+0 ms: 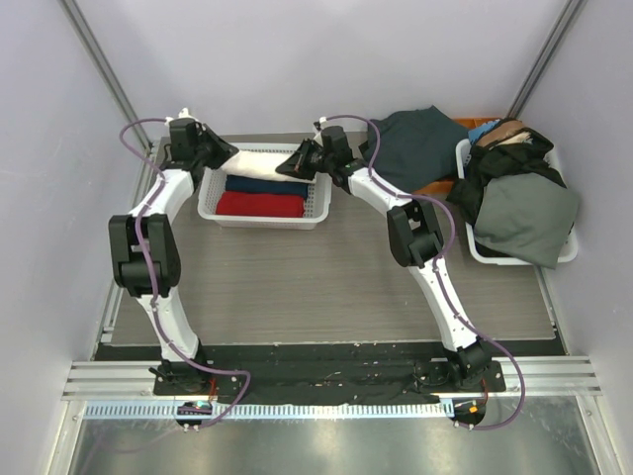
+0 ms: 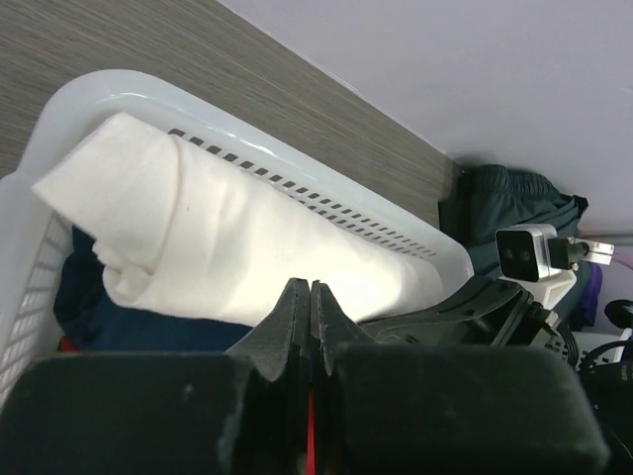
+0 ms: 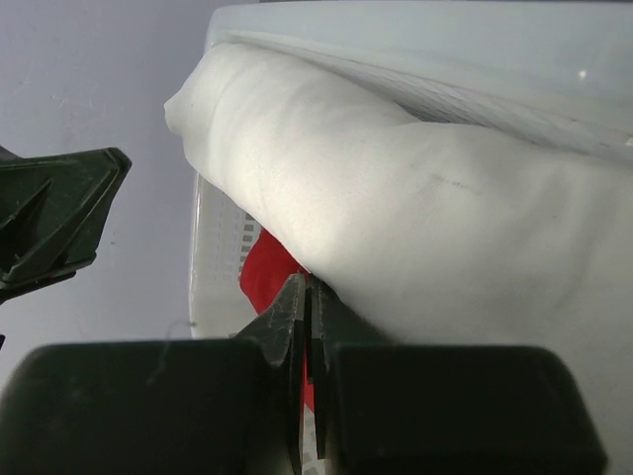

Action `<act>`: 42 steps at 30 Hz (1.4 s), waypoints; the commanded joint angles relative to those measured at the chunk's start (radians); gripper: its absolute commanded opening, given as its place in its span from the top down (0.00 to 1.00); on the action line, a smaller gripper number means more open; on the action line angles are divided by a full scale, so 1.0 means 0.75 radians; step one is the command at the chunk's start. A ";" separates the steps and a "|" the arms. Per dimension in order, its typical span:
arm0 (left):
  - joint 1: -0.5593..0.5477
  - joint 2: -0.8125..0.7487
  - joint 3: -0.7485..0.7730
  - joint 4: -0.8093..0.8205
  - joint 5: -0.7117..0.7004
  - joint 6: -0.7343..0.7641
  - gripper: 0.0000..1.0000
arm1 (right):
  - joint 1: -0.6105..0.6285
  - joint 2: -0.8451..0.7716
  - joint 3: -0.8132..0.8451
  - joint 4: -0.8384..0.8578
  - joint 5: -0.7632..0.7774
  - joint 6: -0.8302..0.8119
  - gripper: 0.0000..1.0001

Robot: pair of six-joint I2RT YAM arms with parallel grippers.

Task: Roll the t-shirts
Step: Place the T-shirt in the bin, then move the bin to the center of the board.

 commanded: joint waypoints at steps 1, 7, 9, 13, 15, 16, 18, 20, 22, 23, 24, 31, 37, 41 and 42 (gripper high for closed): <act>-0.003 0.106 0.136 -0.008 0.018 0.006 1.00 | -0.006 -0.103 0.025 0.048 0.037 -0.023 0.97; 0.001 0.255 0.222 -0.047 -0.008 0.023 1.00 | -0.012 -0.007 0.097 0.046 0.041 0.005 0.97; 0.005 0.304 0.226 -0.030 -0.012 0.012 1.00 | -0.016 0.022 0.111 0.044 0.039 0.007 0.97; 0.005 0.359 0.240 -0.012 -0.006 0.006 1.00 | -0.018 0.034 0.113 0.042 0.037 0.003 0.97; 0.005 0.362 0.232 0.011 -0.006 -0.002 1.00 | -0.020 0.032 0.121 0.042 0.035 0.003 0.97; 0.005 0.357 0.230 0.019 0.006 -0.002 1.00 | -0.020 0.030 0.126 0.042 0.033 0.005 0.97; 0.005 0.337 0.232 0.031 0.012 0.004 1.00 | -0.022 0.024 0.138 0.034 0.027 0.001 0.97; 0.005 0.282 0.230 0.037 0.012 0.010 1.00 | -0.024 -0.003 0.142 0.019 0.025 -0.013 0.97; 0.005 0.221 0.242 0.017 0.022 0.027 0.99 | -0.030 -0.049 0.138 0.001 0.015 -0.031 0.97; 0.005 0.194 0.242 0.011 0.031 0.033 0.98 | -0.035 -0.072 0.122 -0.001 0.013 -0.044 0.97; 0.003 0.172 0.236 0.003 0.039 0.037 0.97 | -0.035 -0.103 0.103 -0.001 0.009 -0.054 0.97; -0.052 -0.092 0.015 -0.053 0.092 0.071 0.85 | -0.069 -0.424 -0.262 -0.061 0.029 -0.191 0.93; -0.191 -0.403 -0.342 -0.055 -0.002 0.110 0.56 | -0.076 -0.782 -0.702 -0.081 0.180 -0.334 0.87; -0.338 -0.604 -0.565 -0.042 -0.106 0.112 0.40 | -0.078 -1.096 -1.025 -0.118 0.421 -0.412 0.66; -0.416 -0.679 -0.600 -0.042 -0.167 0.121 0.37 | -0.078 -1.146 -1.083 -0.130 0.493 -0.438 0.59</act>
